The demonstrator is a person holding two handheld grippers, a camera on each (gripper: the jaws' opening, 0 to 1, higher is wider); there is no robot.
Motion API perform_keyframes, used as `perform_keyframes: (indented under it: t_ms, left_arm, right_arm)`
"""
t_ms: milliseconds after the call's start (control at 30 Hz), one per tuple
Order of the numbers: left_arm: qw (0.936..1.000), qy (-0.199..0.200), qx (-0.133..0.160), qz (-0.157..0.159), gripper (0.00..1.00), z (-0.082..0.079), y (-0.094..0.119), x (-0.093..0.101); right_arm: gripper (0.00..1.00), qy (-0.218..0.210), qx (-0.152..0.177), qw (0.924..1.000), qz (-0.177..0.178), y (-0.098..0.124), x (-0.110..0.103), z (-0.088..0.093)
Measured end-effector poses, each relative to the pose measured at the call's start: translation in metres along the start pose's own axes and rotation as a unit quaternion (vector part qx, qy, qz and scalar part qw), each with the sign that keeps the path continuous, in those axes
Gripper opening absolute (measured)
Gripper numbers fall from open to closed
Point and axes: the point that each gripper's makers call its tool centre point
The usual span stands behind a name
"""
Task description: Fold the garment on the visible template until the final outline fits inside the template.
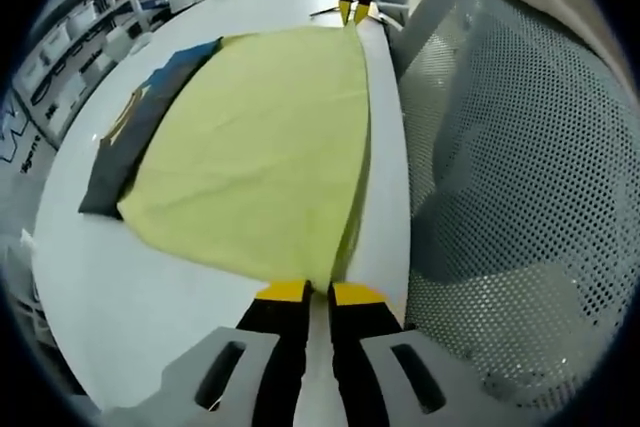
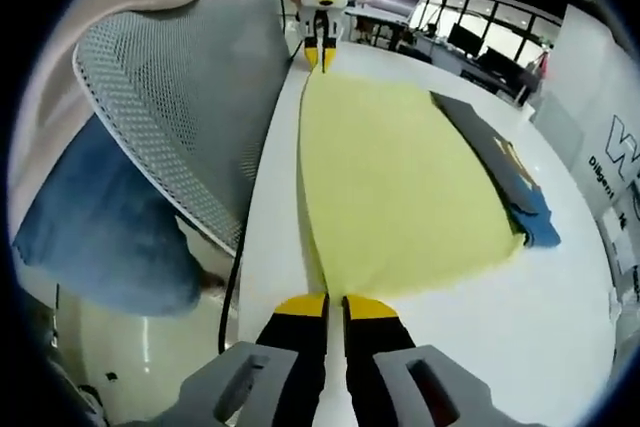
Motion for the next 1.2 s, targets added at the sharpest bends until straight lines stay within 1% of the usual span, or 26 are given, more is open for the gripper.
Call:
perform_keyframes:
  t_ms: [133,267,367,433,500,533,667,733,800,833,867,900,933,967,1033,1133,1200]
  left_arm:
    - [1.0000,-0.001,-0.005,0.003,0.05,-0.001,0.002,0.000]
    - [1.0000,0.001,-0.002,0.005,0.05,-0.004,0.009,-0.002]
    - [0.9999,0.007,0.007,0.007,0.04,-0.009,0.016,-0.004]
    - [0.9998,0.010,0.012,0.012,0.04,-0.011,0.021,-0.005]
    - [0.9997,0.011,0.015,0.013,0.04,-0.013,0.025,-0.008]
    - [0.9995,0.019,0.020,0.017,0.04,-0.016,0.030,-0.009]
    - [0.9987,0.031,0.026,0.030,0.04,-0.023,0.042,-0.013]
    - [0.9975,0.045,0.035,0.041,0.04,-0.029,0.052,-0.016]
    - [0.9975,0.046,0.037,0.040,0.04,-0.032,0.059,-0.022]
    - [0.9965,0.056,0.043,0.045,0.04,-0.035,0.064,-0.024]
    - [0.9962,0.059,0.045,0.045,0.04,-0.037,0.067,-0.027]
    - [0.9963,0.059,0.047,0.041,0.04,-0.039,0.073,-0.032]
    - [0.9960,0.062,0.050,0.040,0.04,-0.040,0.076,-0.036]
    - [0.9948,0.072,0.059,0.041,0.04,-0.043,0.080,-0.041]
    - [0.9949,0.071,0.062,0.035,0.04,-0.046,0.086,-0.048]
    - [0.9932,0.081,0.079,0.030,0.03,-0.053,0.098,-0.064]
    - [0.9928,0.082,0.083,0.026,0.03,-0.057,0.103,-0.073]
  right_arm:
    - [0.00,-0.017,0.004,0.9998,-0.003,0.003,0.003,-0.003]
    - [0.00,-0.049,0.013,0.9987,-0.001,0.008,0.012,-0.009]
    - [0.00,-0.062,0.018,0.9979,-0.001,0.013,0.019,-0.013]
    - [0.00,-0.085,0.023,0.9961,-0.002,0.015,0.025,-0.018]
    - [0.00,-0.094,0.026,0.9952,-0.001,0.017,0.030,-0.020]
    - [0.00,-0.103,0.028,0.9942,-0.003,0.019,0.034,-0.022]
    - [0.00,-0.113,0.034,0.9930,0.001,0.024,0.050,-0.028]
    - [0.00,-0.119,0.036,0.9923,0.003,0.025,0.059,-0.032]
    - [0.00,-0.126,0.042,0.9912,0.004,0.028,0.070,-0.037]
    - [0.00,-0.130,0.044,0.9906,0.006,0.028,0.077,-0.039]
    - [0.00,-0.130,0.044,0.9905,0.006,0.029,0.079,-0.039]
    - [0.00,-0.132,0.047,0.9902,0.007,0.030,0.087,-0.042]
    - [0.00,-0.131,0.047,0.9902,0.007,0.030,0.089,-0.042]
    - [0.00,-0.133,0.049,0.9898,0.010,0.030,0.096,-0.044]
    - [0.00,-0.140,0.052,0.9886,0.012,0.031,0.105,-0.047]
    - [0.00,-0.148,0.055,0.9873,0.019,0.030,0.123,-0.050]
    - [0.00,-0.151,0.056,0.9866,0.023,0.030,0.133,-0.052]
Point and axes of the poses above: the point that each gripper's makers call its tool centre point, and the gripper's own axes: y roughly backward along the fingers, x roughly to its right, z roughly out of its underside, and after that the axes turned 15 degrees about z, right-handed
